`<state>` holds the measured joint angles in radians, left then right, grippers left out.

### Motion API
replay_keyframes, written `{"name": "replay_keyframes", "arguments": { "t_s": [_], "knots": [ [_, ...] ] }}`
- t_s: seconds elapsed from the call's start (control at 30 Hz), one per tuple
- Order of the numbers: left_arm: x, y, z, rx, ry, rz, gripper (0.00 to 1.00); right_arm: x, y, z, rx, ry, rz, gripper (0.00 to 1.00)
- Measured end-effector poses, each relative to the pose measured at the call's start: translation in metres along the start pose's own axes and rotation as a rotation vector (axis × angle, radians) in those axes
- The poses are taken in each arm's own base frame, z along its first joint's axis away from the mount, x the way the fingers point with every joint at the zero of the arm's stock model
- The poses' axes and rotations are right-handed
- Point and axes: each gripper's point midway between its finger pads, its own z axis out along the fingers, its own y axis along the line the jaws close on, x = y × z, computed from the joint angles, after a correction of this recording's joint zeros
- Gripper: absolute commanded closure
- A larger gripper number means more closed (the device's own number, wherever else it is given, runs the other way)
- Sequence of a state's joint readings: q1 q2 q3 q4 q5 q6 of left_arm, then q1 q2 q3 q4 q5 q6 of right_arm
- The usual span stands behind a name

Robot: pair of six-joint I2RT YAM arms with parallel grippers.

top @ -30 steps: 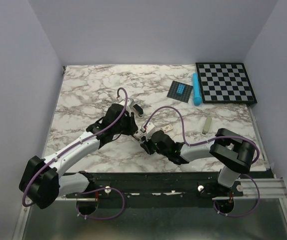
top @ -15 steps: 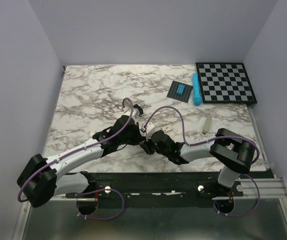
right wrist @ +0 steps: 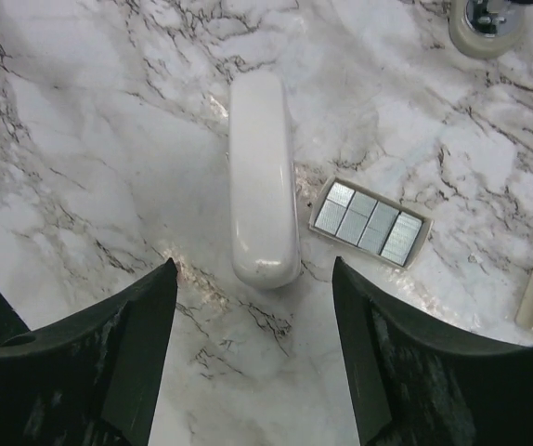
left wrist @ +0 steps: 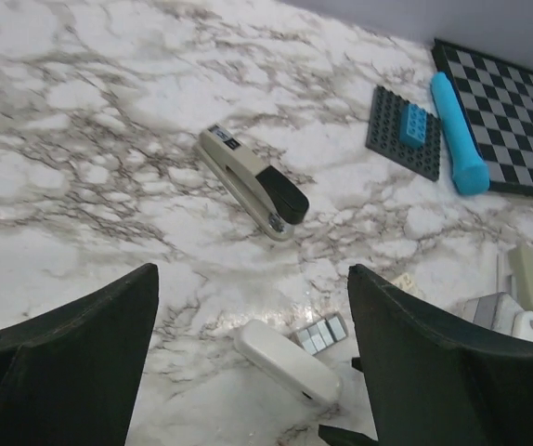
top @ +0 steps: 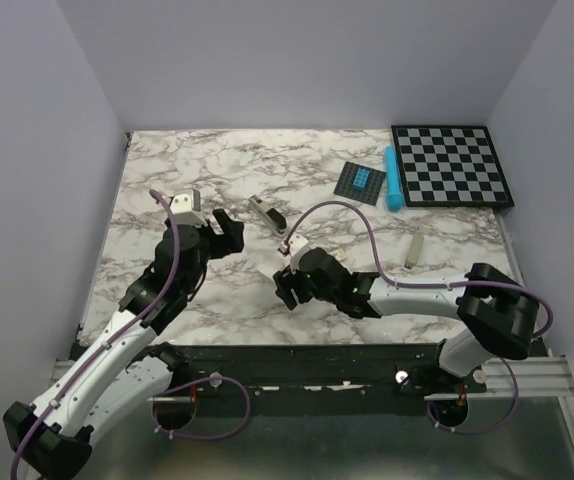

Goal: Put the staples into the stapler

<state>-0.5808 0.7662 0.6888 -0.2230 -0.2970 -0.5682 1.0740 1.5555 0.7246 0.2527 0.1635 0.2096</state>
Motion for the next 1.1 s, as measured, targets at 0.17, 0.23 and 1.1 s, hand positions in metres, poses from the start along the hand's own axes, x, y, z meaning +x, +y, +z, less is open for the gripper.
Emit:
{"name": "replay_keyframes", "arguments": {
  "t_s": [0.17,0.23,1.1],
  "knots": [
    [-0.038,0.021,-0.021,-0.069,-0.151,0.089,0.01,-0.026,0.003,-0.006,0.011,0.065,-0.042,0.26],
    [-0.047,0.027,-0.028,-0.091,-0.186,0.135,0.01,-0.039,0.006,-0.008,0.015,0.090,-0.061,0.27],
    [-0.064,0.059,-0.049,-0.204,-0.301,0.289,0.01,0.000,-0.001,0.019,0.088,0.499,-0.170,0.83]
  ]
}}
